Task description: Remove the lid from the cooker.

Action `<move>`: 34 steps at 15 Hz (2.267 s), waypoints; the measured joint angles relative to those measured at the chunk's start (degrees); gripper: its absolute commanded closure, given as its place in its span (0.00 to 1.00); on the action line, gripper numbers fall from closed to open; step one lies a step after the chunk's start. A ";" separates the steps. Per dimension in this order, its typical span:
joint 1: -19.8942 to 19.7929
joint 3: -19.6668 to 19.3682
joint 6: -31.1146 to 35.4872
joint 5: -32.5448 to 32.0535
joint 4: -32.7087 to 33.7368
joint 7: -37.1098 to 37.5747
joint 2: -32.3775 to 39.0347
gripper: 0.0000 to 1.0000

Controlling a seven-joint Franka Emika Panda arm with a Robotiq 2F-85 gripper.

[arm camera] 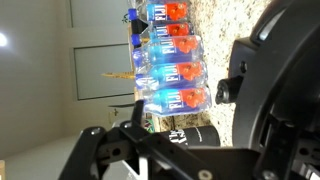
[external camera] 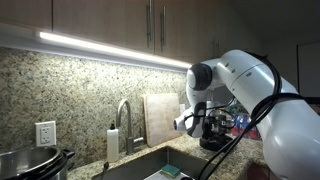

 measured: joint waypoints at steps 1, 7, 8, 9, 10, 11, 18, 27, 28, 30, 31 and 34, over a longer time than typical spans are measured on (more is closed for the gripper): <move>-0.04 0.03 0.29 -0.53 -0.13 -0.45 -0.06 0.00; -0.18 0.44 -1.01 -0.29 -0.28 -1.51 -0.12 0.00; -0.22 0.70 -2.48 1.48 -0.14 -1.50 -0.12 0.00; -0.24 0.92 -3.71 2.86 -0.01 -1.50 -0.12 0.00; -0.23 1.04 -4.23 3.45 0.06 -1.50 -0.12 0.00; -0.24 1.07 -4.38 3.60 0.10 -1.50 -0.12 0.00; 0.58 3.54 -3.61 2.97 0.61 -1.49 0.46 0.00; 0.87 4.11 3.34 0.72 -0.87 -2.81 -4.63 0.00; 0.30 4.09 6.22 0.72 -1.93 -4.14 -6.51 0.00; -1.16 4.04 11.93 0.79 -4.61 -7.49 -10.98 0.00; -1.90 3.98 14.72 0.81 -6.21 -9.39 -13.47 0.00; -3.36 3.67 21.77 2.28 -11.60 -17.59 -21.78 0.00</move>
